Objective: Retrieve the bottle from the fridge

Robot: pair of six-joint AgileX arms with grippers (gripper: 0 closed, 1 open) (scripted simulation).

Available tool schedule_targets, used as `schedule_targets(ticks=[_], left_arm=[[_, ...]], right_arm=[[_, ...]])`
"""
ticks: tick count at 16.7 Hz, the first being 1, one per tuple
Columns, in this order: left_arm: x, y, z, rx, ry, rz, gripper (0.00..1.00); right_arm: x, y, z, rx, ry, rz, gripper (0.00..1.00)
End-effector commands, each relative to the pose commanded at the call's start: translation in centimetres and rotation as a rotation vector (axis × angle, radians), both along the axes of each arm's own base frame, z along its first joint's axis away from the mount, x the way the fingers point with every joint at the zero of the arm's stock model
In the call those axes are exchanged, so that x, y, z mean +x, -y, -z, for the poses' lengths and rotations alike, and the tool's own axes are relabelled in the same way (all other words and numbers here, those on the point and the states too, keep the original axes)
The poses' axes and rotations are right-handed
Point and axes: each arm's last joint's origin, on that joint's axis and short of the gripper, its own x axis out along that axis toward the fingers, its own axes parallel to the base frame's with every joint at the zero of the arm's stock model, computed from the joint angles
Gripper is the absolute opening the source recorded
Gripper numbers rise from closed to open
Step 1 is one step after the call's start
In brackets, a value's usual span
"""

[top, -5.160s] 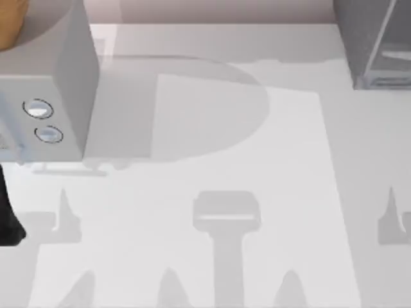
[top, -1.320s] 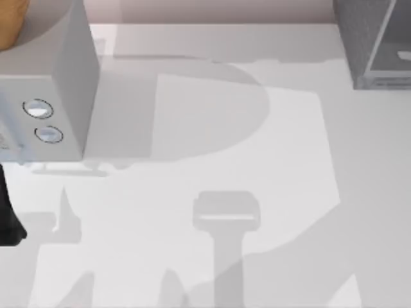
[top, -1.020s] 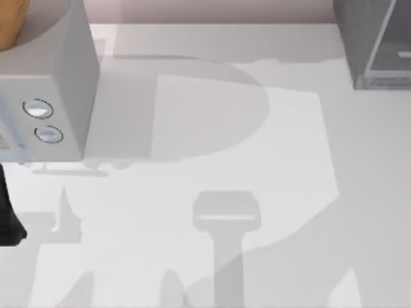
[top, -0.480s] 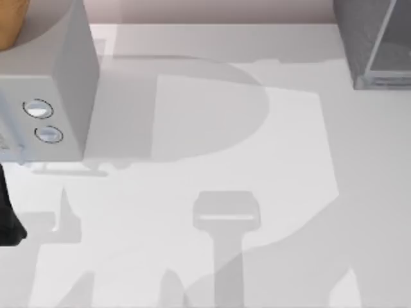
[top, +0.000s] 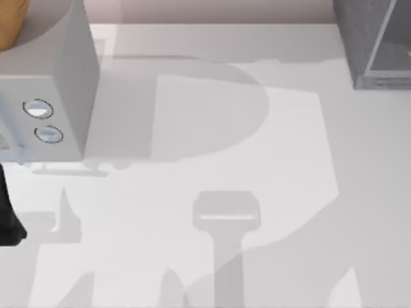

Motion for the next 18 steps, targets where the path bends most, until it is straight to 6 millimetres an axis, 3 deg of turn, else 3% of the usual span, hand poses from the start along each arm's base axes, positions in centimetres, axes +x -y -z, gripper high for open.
schedule_targets(ticks=[7, 15, 18], left_arm=[[0.0, 0.0, 0.0, 0.000, 0.000, 0.000, 1.00], [0.0, 0.0, 0.0, 0.000, 0.000, 0.000, 1.00], [0.0, 0.0, 0.0, 0.000, 0.000, 0.000, 1.00]], right_arm=[[0.0, 0.1, -0.2, 0.002, 0.001, 0.003, 0.00], [-0.1, 0.1, -4.9, 0.002, -0.001, 0.003, 0.00], [-0.1, 0.2, -5.0, 0.001, 0.001, 0.003, 0.00]])
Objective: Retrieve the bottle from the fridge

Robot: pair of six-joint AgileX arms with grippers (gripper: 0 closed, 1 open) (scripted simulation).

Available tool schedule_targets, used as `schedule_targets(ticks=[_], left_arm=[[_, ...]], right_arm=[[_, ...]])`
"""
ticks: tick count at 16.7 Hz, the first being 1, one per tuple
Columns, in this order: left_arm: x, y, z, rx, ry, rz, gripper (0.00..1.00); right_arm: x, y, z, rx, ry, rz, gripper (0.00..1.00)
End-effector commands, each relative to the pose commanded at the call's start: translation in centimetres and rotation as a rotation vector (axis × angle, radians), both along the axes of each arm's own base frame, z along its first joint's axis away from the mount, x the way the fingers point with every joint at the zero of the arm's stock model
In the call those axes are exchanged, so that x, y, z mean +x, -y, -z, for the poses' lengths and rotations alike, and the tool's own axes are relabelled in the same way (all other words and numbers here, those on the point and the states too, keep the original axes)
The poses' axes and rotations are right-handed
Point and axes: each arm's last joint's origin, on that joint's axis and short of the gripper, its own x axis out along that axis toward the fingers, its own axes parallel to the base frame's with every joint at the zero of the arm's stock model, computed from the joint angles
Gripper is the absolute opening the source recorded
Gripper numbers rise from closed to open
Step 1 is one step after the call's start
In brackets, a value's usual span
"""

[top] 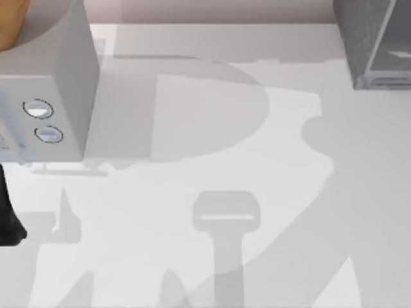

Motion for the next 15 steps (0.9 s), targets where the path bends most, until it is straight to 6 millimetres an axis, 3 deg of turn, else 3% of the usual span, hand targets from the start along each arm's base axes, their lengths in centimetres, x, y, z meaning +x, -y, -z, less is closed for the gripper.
schedule_targets(ticks=[4, 7, 12, 15], left_arm=[[0.0, 0.0, 0.0, 0.000, 0.000, 0.000, 1.00], [0.0, 0.0, 0.0, 0.000, 0.000, 0.000, 1.00], [0.0, 0.0, 0.0, 0.000, 0.000, 0.000, 1.00], [0.0, 0.0, 0.0, 0.000, 0.000, 0.000, 1.00]], right_arm=[[-0.9, 0.0, -0.5, 0.000, 0.014, -0.004, 0.00], [-3.4, 0.1, -0.7, 0.001, 0.017, -0.004, 0.00], [-8.6, -0.2, 0.9, 0.011, -0.032, -0.002, 0.00], [-10.0, -0.1, 0.3, 0.003, -0.005, -0.001, 0.00]])
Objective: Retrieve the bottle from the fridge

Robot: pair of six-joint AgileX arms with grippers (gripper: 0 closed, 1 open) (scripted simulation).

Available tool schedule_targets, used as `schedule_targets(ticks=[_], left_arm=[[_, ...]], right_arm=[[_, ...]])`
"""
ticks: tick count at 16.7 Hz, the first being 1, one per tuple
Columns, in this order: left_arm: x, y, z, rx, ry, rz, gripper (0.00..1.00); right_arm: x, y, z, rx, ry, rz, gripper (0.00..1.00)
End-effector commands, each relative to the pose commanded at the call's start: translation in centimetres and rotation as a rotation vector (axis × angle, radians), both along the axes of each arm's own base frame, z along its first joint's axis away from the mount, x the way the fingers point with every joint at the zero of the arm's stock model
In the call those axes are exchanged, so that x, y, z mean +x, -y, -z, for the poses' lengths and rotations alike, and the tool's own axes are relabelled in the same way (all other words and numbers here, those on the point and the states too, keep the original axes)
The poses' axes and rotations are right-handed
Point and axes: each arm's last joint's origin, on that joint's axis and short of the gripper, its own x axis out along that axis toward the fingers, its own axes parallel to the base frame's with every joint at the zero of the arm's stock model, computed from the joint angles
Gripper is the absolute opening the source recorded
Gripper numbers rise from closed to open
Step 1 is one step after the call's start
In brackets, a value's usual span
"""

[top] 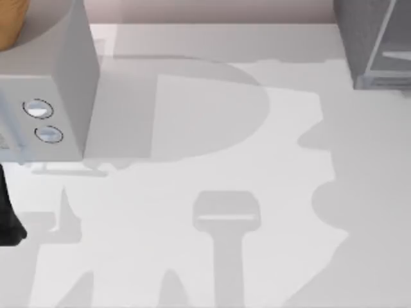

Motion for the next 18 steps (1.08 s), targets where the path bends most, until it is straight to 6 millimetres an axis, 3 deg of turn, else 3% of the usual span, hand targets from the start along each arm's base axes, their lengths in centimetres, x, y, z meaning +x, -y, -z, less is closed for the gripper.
schedule_targets(ticks=[5, 9, 15, 18], left_arm=[[0.0, 0.0, 0.0, 0.000, 0.000, 0.000, 1.00], [0.0, 0.0, 0.0, 0.000, 0.000, 0.000, 1.00], [0.0, 0.0, 0.0, 0.000, 0.000, 0.000, 1.00], [0.0, 0.0, 0.0, 0.000, 0.000, 0.000, 1.00]], right_arm=[[0.0, -0.3, 0.1, 0.004, -0.007, -0.005, 0.00], [-1.9, -1.7, -1.7, 0.005, -0.021, -0.007, 0.00], [-8.9, -5.4, -6.6, -0.007, 0.004, -0.003, 0.00], [-13.1, -7.2, -7.4, -0.007, 0.007, -0.003, 0.00]])
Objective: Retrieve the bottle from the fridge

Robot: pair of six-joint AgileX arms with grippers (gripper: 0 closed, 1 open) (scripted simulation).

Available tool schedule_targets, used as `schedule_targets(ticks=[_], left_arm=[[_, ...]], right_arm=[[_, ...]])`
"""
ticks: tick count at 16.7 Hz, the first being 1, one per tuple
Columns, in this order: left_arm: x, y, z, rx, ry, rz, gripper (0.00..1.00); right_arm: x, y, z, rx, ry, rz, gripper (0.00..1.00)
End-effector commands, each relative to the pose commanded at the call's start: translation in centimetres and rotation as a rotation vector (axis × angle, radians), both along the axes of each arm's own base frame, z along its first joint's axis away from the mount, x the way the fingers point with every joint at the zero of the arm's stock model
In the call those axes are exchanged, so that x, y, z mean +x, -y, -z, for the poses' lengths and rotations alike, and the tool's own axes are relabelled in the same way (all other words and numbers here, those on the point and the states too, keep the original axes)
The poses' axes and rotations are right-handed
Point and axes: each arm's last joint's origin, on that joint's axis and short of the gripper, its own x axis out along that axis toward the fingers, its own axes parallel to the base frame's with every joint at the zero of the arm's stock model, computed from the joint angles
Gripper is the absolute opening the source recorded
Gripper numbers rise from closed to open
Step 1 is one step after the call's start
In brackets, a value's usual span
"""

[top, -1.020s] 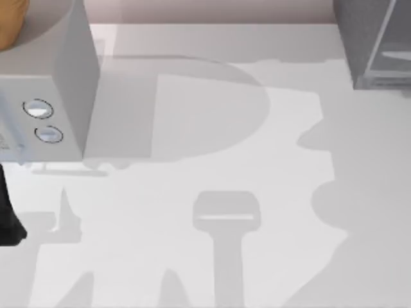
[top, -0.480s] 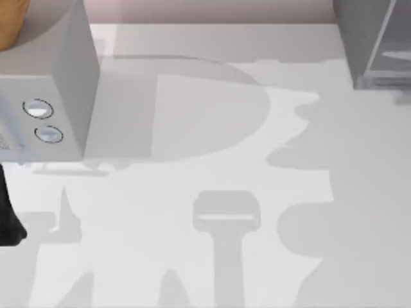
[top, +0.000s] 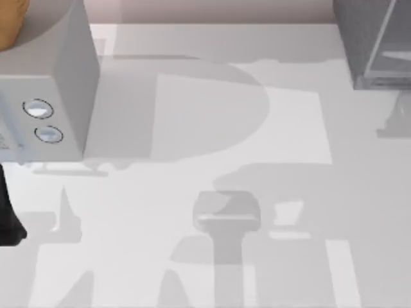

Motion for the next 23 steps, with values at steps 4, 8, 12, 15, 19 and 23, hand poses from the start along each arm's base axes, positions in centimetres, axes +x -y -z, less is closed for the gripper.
schedule_targets(ticks=[4, 8, 12, 15, 19, 23], left_arm=[[0.0, 0.0, 0.0, 0.000, 0.000, 0.000, 1.00], [0.0, 0.0, 0.0, 0.000, 0.000, 0.000, 1.00], [0.0, 0.0, 0.0, 0.000, 0.000, 0.000, 1.00], [0.0, 0.0, 0.0, 0.000, 0.000, 0.000, 1.00], [0.0, 0.0, 0.0, 0.000, 0.000, 0.000, 1.00], [0.0, 0.0, 0.0, 0.000, 0.000, 0.000, 1.00]], right_arm=[[-5.3, -1.8, 0.8, 0.004, -0.012, -0.001, 0.00], [-11.1, -3.2, 2.4, 0.001, 0.061, -0.004, 0.00], [-14.0, -3.8, 6.4, 0.007, 0.052, -0.007, 0.00], [-14.5, -4.1, 9.0, 0.010, 0.017, -0.009, 0.00], [-14.6, -4.1, 9.8, 0.011, 0.004, -0.010, 0.00], [-14.6, -4.1, 9.7, 0.013, 0.003, -0.008, 0.00]])
